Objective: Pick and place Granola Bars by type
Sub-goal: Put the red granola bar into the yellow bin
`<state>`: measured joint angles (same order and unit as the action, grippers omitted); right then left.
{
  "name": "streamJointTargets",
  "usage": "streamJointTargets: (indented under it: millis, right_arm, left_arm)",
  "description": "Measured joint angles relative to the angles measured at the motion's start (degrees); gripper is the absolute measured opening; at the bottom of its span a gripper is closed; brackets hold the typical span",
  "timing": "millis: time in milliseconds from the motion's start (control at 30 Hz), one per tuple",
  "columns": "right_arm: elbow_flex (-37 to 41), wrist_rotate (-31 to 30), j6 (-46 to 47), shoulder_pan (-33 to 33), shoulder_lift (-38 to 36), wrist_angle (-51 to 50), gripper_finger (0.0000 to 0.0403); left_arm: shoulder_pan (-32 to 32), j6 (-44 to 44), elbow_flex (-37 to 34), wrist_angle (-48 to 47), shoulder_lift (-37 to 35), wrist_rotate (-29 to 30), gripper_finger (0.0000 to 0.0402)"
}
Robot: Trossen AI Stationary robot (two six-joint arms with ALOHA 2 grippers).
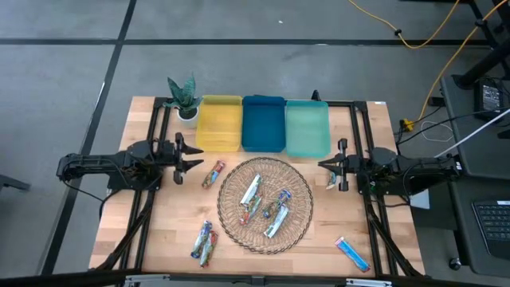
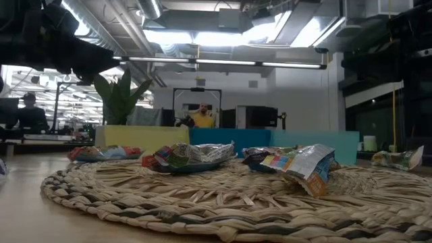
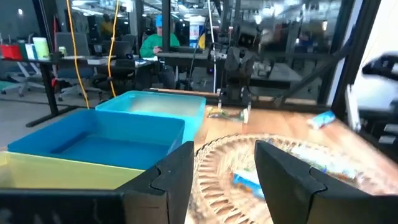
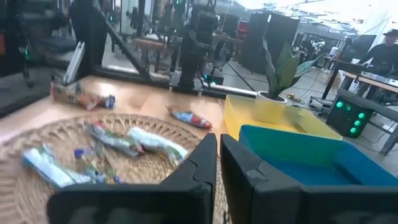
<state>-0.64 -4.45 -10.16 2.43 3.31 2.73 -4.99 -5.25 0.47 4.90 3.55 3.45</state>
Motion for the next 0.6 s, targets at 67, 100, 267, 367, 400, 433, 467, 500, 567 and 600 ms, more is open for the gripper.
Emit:
streamJointTargets:
  millis: [67, 100, 267, 367, 400, 433, 467, 500, 567, 600]
  right_arm:
    - [0.0, 0.0, 2.4, 0.0, 0.0, 2.0, 0.0026]
    - [0.0, 0.0, 3.3, 0.0, 0.0, 3.2, 0.0026]
    - [0.0, -0.1, 4.0, 0.0, 0.0, 13.7, 0.0026]
    - [-0.1, -1.3, 7.7, 0.0, 0.0, 21.7, 0.0026]
    - [-0.5, -1.8, 8.7, 0.0, 0.0, 23.1, 0.0026]
    - [-1.3, -2.5, 9.9, 0.0, 0.0, 23.4, 0.0026]
    - [-2.2, -3.1, 10.4, 0.0, 0.0, 22.9, 0.0026]
    - [-3.3, -3.4, 11.0, 0.0, 0.0, 21.7, 0.0026]
    - [-5.8, -3.5, 11.2, 0.0, 0.0, 17.7, 0.0026]
    - [-7.2, -3.5, 11.2, 0.0, 0.1, 15.3, 0.0026]
  left_arm:
    - [0.0, -2.7, 0.0, 2.0, 0.0, 1.1, 0.0162]
    - [0.0, -4.8, 0.0, 3.1, 0.0, 2.1, 0.0162]
    - [0.0, -12.9, 0.0, 11.4, 0.2, 9.2, 0.0162]
    - [0.0, -12.3, 1.8, 12.6, 0.3, 10.2, 0.0162]
    - [0.0, -11.2, 2.9, 12.9, 0.6, 10.2, 0.0162]
    - [0.0, -10.2, 4.2, 12.9, 1.0, 10.2, 0.0162]
    - [0.0, -9.3, 5.7, 12.4, 1.5, 10.2, 0.0162]
    - [0.0, -8.6, 7.4, 11.9, 2.3, 10.1, 0.0162]
    - [0.0, -7.5, 11.6, 10.5, 4.6, 9.9, 0.0162]
    - [0.0, -7.0, 13.9, 9.5, 6.1, 9.9, 0.0162]
